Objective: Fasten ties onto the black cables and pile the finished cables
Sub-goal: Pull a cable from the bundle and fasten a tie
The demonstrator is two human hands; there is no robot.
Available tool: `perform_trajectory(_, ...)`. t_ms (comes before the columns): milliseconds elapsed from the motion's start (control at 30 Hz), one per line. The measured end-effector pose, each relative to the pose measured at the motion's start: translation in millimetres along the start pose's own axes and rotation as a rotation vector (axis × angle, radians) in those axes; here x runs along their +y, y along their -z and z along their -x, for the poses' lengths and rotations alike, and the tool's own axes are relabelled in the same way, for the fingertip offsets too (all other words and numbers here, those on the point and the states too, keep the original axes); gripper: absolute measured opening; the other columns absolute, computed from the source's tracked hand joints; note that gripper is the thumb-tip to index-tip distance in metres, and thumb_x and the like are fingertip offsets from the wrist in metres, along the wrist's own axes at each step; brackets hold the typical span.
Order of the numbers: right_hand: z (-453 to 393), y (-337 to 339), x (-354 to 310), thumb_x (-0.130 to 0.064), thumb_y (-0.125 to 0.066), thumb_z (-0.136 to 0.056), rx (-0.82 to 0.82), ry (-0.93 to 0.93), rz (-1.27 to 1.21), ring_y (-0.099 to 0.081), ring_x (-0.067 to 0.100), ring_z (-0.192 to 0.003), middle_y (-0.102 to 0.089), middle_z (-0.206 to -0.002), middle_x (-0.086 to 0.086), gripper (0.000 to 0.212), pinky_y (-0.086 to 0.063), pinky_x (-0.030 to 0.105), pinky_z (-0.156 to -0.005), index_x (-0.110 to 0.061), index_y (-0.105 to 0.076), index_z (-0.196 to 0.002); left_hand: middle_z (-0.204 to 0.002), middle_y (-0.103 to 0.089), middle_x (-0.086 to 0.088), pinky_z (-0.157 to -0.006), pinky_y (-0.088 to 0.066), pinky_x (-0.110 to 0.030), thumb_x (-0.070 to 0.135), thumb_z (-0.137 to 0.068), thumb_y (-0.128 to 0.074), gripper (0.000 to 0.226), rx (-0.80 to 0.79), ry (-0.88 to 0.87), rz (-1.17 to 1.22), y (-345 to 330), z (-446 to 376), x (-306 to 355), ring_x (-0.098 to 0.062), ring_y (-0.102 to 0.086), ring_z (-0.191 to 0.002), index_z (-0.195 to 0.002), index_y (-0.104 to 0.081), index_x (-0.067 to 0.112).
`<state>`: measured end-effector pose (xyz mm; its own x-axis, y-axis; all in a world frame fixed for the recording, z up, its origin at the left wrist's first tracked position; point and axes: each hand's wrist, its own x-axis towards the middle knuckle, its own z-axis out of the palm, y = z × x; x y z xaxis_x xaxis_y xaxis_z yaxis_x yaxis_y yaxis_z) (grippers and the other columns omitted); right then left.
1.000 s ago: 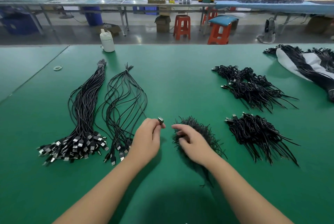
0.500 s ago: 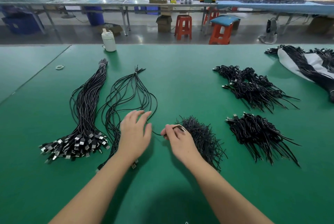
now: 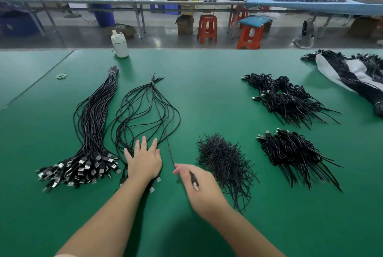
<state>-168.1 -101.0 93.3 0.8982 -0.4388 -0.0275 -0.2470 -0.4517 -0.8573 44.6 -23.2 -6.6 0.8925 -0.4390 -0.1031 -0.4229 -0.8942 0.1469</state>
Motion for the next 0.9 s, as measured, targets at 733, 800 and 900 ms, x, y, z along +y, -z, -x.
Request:
perform_trajectory(733,-0.2,43.4,-43.1,-0.021,-0.040,-0.095,-0.040,-0.223,-0.680,-0.013,0.015,-0.051,-0.025,-0.058,-0.005,0.022,-0.013,0.027,-0.045,-0.016,-0.050,-0.076,-0.166,-0.010,-0.002,-0.120,0.008,-0.057,0.041,-0.104,-0.015,0.053,-0.055,0.020,0.068,9.3,-0.6,-1.7,-0.022,0.000,-0.153,-0.157,-0.018,0.036)
perform_trajectory(800,-6.5,47.2,-41.3,-0.024,-0.039,-0.100,0.029,-0.224,-0.616,-0.016,0.015,-0.051,-0.028,-0.057,-0.005,0.029,-0.012,0.030,-0.048,-0.014,-0.056,-0.078,-0.164,-0.021,-0.004,-0.121,0.009,-0.055,0.037,-0.104,-0.020,0.051,0.010,-0.011,0.106,26.2,5.0,2.8,-0.024,-0.005,-0.153,-0.153,-0.032,0.031)
perform_trajectory(900,-14.2,50.8,-39.2,-0.031,-0.039,-0.104,0.055,-0.203,-0.605,-0.018,0.013,-0.049,-0.029,-0.055,-0.006,0.037,-0.014,0.031,-0.048,-0.014,-0.062,-0.080,-0.151,-0.046,0.002,-0.124,-0.008,-0.049,0.036,-0.100,-0.031,0.047,0.180,-0.263,0.420,59.7,26.2,24.6,-0.012,-0.027,-0.146,-0.138,-0.056,0.025)
